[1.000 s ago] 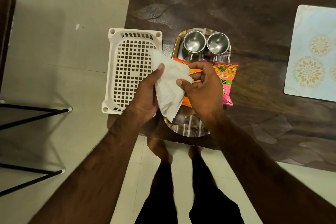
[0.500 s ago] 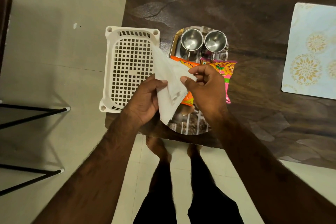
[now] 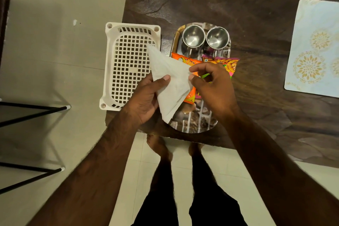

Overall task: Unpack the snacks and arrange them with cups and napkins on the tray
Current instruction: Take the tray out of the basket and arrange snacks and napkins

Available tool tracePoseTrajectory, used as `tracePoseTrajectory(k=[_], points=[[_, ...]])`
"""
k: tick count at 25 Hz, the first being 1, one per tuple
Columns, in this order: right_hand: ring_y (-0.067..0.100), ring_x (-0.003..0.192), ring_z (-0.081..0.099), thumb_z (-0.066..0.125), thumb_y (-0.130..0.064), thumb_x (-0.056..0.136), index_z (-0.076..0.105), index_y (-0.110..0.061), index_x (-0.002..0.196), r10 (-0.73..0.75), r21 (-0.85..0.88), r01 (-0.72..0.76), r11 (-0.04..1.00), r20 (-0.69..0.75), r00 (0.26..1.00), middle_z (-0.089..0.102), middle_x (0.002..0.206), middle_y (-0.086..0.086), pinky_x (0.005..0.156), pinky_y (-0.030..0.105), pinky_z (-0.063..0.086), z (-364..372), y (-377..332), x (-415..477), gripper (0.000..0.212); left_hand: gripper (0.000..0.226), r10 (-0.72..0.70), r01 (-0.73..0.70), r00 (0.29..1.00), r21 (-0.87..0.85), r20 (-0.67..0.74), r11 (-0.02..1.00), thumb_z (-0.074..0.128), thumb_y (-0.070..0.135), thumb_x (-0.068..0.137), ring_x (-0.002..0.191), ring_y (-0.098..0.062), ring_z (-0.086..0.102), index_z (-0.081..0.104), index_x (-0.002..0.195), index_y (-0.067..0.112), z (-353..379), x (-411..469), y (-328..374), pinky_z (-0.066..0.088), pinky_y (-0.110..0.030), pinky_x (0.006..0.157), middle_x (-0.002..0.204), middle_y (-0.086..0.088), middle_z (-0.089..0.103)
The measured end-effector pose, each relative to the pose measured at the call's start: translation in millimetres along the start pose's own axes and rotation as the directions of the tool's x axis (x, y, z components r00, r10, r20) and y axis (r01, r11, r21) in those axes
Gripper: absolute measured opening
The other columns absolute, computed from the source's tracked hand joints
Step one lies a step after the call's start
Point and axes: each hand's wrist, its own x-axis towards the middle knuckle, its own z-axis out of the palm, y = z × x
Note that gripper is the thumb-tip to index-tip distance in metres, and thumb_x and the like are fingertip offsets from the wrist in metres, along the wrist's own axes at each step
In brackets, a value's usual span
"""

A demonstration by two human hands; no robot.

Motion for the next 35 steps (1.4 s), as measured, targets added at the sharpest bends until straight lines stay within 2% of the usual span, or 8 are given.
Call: tracePoseTrajectory(k=[3, 11, 16, 19, 21, 24, 28, 35], points=[[0.006, 0.088, 0.066, 0.076, -0.015, 0.096, 0.077, -0.015, 0.116, 0.010, 0.020, -0.013, 1.000, 0.130, 0.991, 0.071, 0.093, -0.010, 0.088, 0.035, 0.060, 4.9, -5.8, -2.2, 0.019, 0.029, 0.009, -0.008, 0.999, -0.030, 0.052, 1.000, 0.056, 0.008, 0.100, 0.119, -0.027, 0.067, 0.064, 0.127, 0.012, 1.7, -2.4, -2.0, 0.058, -0.036, 0.091, 0.129, -0.013, 0.071], [0.025, 0.103, 0.079, 0.082, -0.020, 0.092, 0.074, -0.010, 0.119, 0.110, -0.027, -0.106, 0.994, 0.228, 0.967, 0.079, 0.109, 0.004, 0.085, 0.054, 0.066, 21.2, -10.8, -4.7, 0.029, 0.030, 0.000, -0.003, 0.999, 0.060, 0.042, 0.998, 0.056, 0.007, 0.101, 0.117, -0.028, 0.069, 0.060, 0.130, 0.009, 9.5, -1.2, -1.0, 0.059, -0.037, 0.094, 0.124, -0.013, 0.072], [0.010, 0.075, 0.064, 0.091, -0.028, 0.083, 0.072, -0.014, 0.099, 0.186, -0.085, -0.175, 0.981, 0.159, 0.970, 0.064, 0.084, -0.005, 0.062, 0.025, 0.051, 15.9, -6.2, -3.1, 0.028, 0.029, 0.007, -0.009, 1.000, 0.086, 0.026, 0.996, 0.062, 0.008, 0.097, 0.115, -0.029, 0.070, 0.063, 0.126, 0.012, 2.7, -2.0, -1.6, 0.060, -0.042, 0.091, 0.124, -0.012, 0.073], [0.015, 0.113, 0.059, 0.095, -0.029, 0.076, 0.060, -0.023, 0.129, 0.093, -0.215, -0.073, 0.974, 0.084, 0.992, 0.056, 0.122, -0.003, 0.089, 0.031, 0.054, 9.1, -4.5, -1.2, 0.063, 0.027, 0.018, -0.017, 1.000, 0.104, -0.007, 0.994, 0.062, 0.006, 0.097, 0.109, -0.025, 0.073, 0.064, 0.124, 0.011, 2.1, -2.0, -0.1, 0.061, -0.035, 0.081, 0.118, -0.008, 0.076], [0.018, 0.126, 0.060, 0.093, -0.030, 0.080, 0.049, -0.027, 0.146, 0.155, -0.048, -0.149, 0.988, 0.140, 0.978, 0.056, 0.139, -0.002, 0.097, 0.034, 0.056, 2.5, -7.2, 5.4, 0.080, 0.028, 0.019, -0.019, 1.000, 0.052, -0.012, 0.998, 0.060, 0.005, 0.097, 0.112, -0.027, 0.071, 0.063, 0.126, 0.008, 2.0, -2.1, 2.4, 0.060, -0.034, 0.083, 0.121, -0.011, 0.075], [0.025, 0.113, 0.078, 0.076, -0.022, 0.098, 0.065, -0.020, 0.132, 0.332, 0.352, -0.454, 0.818, 0.355, 0.874, 0.079, 0.117, 0.000, 0.091, 0.041, 0.066, -2.5, -8.3, 13.8, 0.036, 0.032, 0.032, -0.032, 0.999, -0.054, -0.004, 0.998, 0.059, 0.004, 0.097, 0.121, -0.031, 0.067, 0.062, 0.129, 0.007, 3.1, -3.9, 4.7, 0.059, -0.040, 0.091, 0.128, -0.015, 0.070], [0.016, 0.082, 0.083, 0.068, 0.004, 0.100, 0.073, -0.011, 0.111, 0.255, 0.371, -0.332, 0.867, 0.243, 0.936, 0.085, 0.094, 0.002, 0.063, 0.028, 0.067, 1.5, 1.7, 10.1, 0.019, 0.039, 0.032, -0.032, 0.999, -0.009, -0.021, 0.999, 0.062, 0.001, 0.094, 0.120, -0.031, 0.067, 0.058, 0.133, 0.006, 6.6, -5.1, 3.3, 0.058, -0.044, 0.095, 0.130, -0.015, 0.069], [0.013, 0.072, 0.082, 0.074, -0.010, 0.100, 0.074, -0.010, 0.107, 0.245, 0.368, -0.276, 0.888, 0.130, 0.961, 0.084, 0.095, 0.006, 0.058, 0.026, 0.064, 4.3, 3.8, 4.9, 0.007, 0.035, 0.059, -0.059, 0.998, 0.086, 0.011, 0.995, 0.070, 0.000, 0.089, 0.105, -0.027, 0.074, 0.067, 0.121, 0.012, 11.5, -3.4, -4.9, 0.061, -0.036, 0.078, 0.116, -0.011, 0.076]])
